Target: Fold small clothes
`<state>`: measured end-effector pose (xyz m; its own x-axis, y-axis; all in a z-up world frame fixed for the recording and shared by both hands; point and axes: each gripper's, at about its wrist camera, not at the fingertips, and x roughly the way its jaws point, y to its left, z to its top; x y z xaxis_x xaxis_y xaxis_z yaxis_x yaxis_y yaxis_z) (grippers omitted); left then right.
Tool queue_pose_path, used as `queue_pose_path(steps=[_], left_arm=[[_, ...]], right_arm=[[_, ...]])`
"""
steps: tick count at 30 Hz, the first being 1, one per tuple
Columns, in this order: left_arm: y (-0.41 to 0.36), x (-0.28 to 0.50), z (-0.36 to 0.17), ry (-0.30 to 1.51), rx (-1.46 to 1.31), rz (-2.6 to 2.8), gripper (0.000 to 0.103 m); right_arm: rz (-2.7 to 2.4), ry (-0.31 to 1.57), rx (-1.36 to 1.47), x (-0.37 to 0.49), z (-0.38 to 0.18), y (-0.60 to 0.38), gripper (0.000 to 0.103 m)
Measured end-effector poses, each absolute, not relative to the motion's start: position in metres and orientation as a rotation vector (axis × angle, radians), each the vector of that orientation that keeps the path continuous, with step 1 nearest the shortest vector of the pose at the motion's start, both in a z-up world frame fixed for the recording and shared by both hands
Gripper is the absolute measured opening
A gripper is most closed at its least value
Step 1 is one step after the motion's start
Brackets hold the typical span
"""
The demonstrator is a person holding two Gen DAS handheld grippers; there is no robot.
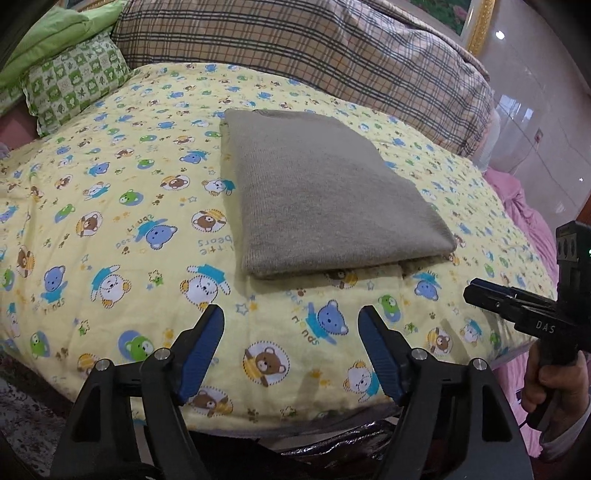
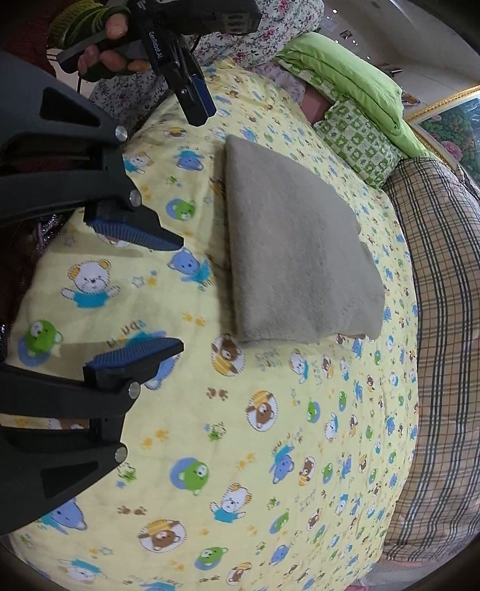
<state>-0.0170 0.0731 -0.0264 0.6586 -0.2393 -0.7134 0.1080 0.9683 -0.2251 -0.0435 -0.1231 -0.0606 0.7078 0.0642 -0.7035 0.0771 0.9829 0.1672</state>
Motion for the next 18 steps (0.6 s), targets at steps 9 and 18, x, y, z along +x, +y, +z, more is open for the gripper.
queue_pose_path(steps=[9, 18], left_arm=[[0.078, -0.026, -0.023, 0.836, -0.129, -0.128, 0.080], [0.081, -0.005, -0.012, 0.828, -0.094, -0.016, 0.086]], right_arm=[[-0.007, 0.778, 0.203, -0.051, -0.060, -0.118, 0.070], [-0.003, 0.748, 0.163, -0.038, -0.048, -0.119, 0.083]])
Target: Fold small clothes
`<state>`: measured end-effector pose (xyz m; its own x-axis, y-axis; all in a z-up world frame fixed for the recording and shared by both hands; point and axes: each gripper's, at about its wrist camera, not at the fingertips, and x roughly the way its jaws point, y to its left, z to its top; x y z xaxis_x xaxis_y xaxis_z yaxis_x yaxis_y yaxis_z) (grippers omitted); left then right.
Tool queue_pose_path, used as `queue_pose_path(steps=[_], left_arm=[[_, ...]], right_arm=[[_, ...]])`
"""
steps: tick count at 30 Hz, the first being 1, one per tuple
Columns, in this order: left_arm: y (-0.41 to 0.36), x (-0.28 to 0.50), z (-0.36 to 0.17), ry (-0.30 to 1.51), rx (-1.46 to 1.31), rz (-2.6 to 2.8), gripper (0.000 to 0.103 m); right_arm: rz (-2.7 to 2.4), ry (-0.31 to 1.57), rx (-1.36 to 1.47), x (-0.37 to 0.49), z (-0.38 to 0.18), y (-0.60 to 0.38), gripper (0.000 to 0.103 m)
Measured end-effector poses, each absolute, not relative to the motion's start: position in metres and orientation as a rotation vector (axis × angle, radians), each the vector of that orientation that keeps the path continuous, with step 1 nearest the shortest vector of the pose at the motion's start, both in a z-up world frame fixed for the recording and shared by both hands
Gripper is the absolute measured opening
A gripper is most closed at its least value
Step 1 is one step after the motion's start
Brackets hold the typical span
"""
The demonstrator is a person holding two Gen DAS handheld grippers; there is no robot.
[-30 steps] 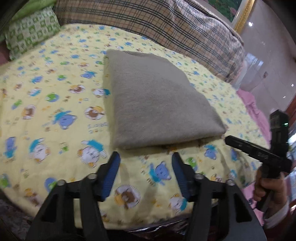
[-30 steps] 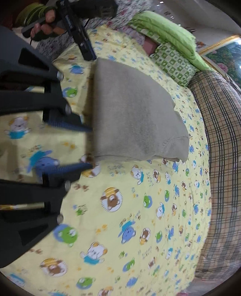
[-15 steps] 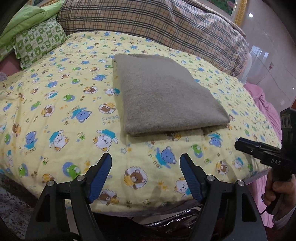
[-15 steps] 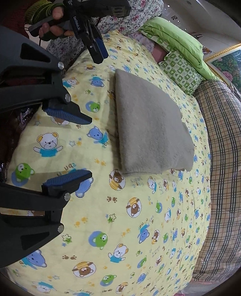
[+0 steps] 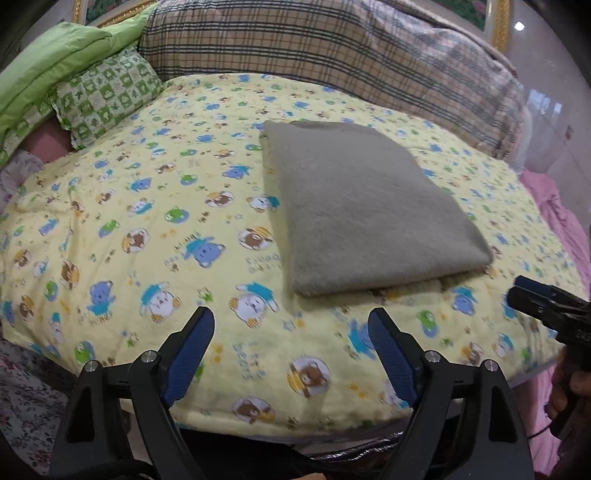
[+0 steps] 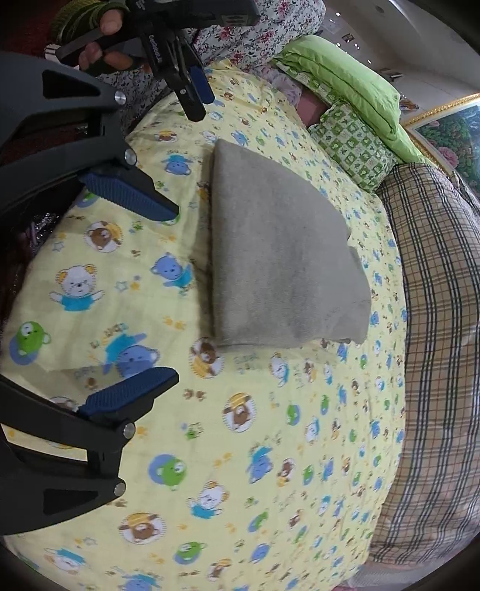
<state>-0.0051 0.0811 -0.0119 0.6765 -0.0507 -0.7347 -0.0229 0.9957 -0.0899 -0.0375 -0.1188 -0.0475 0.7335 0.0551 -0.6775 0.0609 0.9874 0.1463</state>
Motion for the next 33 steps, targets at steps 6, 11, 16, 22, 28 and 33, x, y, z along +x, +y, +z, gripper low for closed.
queue_pose_path(steps=[6, 11, 16, 22, 28, 33], left_arm=[[0.082, 0.010, -0.009, 0.823, -0.094, 0.021, 0.086], [0.080, 0.023, -0.009, 0.839, -0.114, 0.011, 0.086], [0.073, 0.032, -0.009, 0.842, -0.092, 0.016, 0.086], [0.067, 0.042, -0.007, 0.850, -0.066, 0.026, 0.086], [0.066, 0.054, -0.007, 0.861, -0.041, 0.058, 0.086], [0.066, 0.062, -0.006, 0.863, -0.046, 0.066, 0.087]], right_arm=[[0.021, 0.746, 0.129, -0.022, -0.041, -0.113, 0.084], [0.030, 0.750, 0.112, -0.005, -0.039, -0.108, 0.084], [0.046, 0.757, 0.108, 0.011, -0.036, -0.108, 0.084], [0.043, 0.776, 0.118, 0.027, -0.033, -0.111, 0.085], [0.046, 0.789, 0.119, 0.039, -0.032, -0.112, 0.085], [0.056, 0.792, 0.119, 0.048, -0.030, -0.113, 0.085]])
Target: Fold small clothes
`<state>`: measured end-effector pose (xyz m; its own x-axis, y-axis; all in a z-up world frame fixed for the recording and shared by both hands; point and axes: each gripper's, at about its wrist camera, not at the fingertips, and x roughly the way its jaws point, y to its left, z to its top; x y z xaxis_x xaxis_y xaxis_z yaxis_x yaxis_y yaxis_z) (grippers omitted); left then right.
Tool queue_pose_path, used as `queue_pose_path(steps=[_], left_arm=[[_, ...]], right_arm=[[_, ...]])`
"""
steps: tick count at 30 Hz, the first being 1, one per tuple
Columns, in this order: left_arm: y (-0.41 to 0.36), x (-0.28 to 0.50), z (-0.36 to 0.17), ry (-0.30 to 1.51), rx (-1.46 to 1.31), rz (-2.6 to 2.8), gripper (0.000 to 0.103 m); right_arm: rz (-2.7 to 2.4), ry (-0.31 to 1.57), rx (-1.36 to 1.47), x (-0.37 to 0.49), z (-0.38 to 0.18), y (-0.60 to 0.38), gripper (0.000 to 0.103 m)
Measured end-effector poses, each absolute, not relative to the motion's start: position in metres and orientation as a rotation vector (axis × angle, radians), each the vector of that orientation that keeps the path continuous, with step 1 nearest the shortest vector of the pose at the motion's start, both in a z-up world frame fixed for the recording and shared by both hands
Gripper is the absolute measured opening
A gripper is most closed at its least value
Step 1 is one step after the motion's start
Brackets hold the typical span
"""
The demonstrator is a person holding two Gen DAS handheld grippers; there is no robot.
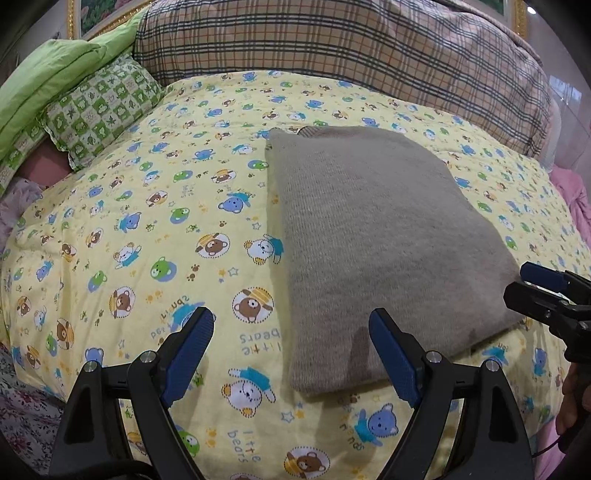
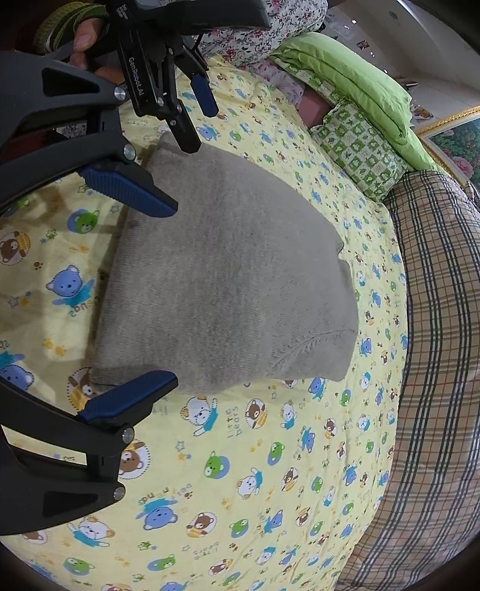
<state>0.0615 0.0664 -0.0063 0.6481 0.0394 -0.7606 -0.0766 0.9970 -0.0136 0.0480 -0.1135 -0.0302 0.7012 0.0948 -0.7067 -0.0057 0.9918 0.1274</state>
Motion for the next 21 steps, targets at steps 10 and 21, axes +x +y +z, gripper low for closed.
queue_pose_path(steps=[10, 21], left_arm=[[0.062, 0.073, -0.007, 0.859, -0.037, 0.078, 0.087], [0.059, 0.077, -0.008, 0.864, -0.054, 0.068, 0.087]], right_arm=[[0.064, 0.798, 0.123, 0.060, -0.029, -0.113, 0.086], [0.068, 0.805, 0.128, 0.066, -0.031, -0.116, 0.086]])
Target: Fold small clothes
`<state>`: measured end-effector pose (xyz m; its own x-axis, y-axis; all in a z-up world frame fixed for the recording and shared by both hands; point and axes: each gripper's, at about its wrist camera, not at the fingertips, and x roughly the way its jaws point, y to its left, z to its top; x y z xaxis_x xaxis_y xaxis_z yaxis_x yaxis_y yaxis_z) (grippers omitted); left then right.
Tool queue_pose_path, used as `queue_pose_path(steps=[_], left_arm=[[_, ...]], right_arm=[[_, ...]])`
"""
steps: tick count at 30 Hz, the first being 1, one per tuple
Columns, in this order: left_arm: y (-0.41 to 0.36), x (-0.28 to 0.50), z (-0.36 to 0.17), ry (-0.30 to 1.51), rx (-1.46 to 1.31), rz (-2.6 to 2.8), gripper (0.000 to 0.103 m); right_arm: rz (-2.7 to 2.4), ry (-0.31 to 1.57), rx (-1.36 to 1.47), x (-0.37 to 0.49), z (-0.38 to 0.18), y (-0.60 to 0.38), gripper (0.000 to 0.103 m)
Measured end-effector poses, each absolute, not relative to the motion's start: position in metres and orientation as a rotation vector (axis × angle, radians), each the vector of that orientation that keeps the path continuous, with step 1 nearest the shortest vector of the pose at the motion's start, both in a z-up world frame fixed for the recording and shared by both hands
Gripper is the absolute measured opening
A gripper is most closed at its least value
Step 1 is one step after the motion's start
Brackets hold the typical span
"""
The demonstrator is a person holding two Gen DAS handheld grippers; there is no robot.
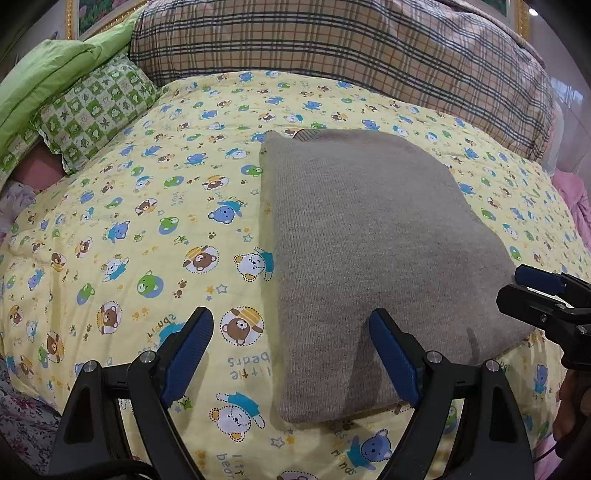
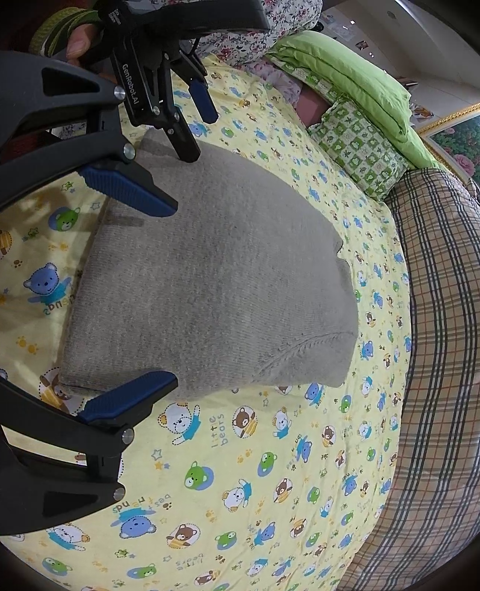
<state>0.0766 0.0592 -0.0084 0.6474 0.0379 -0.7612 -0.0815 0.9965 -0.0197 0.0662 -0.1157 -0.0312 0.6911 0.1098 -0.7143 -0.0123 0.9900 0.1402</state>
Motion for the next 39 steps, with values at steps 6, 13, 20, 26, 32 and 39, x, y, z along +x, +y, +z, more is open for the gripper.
queue_pose_path(steps=[6, 13, 20, 26, 32, 39], left_arm=[[0.0589, 0.0780, -0.0088, 0.866, -0.052, 0.065, 0.087], [0.0572, 0.0785, -0.0086, 0.866, -0.051, 0.063, 0.087], [0.0554, 0.0792, -0.0071, 0.866, -0.051, 0.060, 0.087], [0.0545, 0.0791, -0.0077, 0.868, -0.052, 0.058, 0.087], [0.0540, 0.0791, -0.0078, 0.868, -0.052, 0.058, 0.087], [0.0537, 0.0791, -0.0077, 0.868, -0.053, 0.057, 0.087]], right_arm=[[0.071, 0.809, 0.129, 0.0691, -0.0323, -0.1146, 0.086], [0.071, 0.807, 0.134, 0.0700, -0.0322, -0.1140, 0.086], [0.075, 0.803, 0.139, 0.0703, -0.0314, -0.1154, 0.086], [0.078, 0.802, 0.144, 0.0706, -0.0302, -0.1181, 0.086], [0.078, 0.802, 0.145, 0.0709, -0.0298, -0.1186, 0.086], [0.079, 0.802, 0.145, 0.0712, -0.0298, -0.1186, 0.086]])
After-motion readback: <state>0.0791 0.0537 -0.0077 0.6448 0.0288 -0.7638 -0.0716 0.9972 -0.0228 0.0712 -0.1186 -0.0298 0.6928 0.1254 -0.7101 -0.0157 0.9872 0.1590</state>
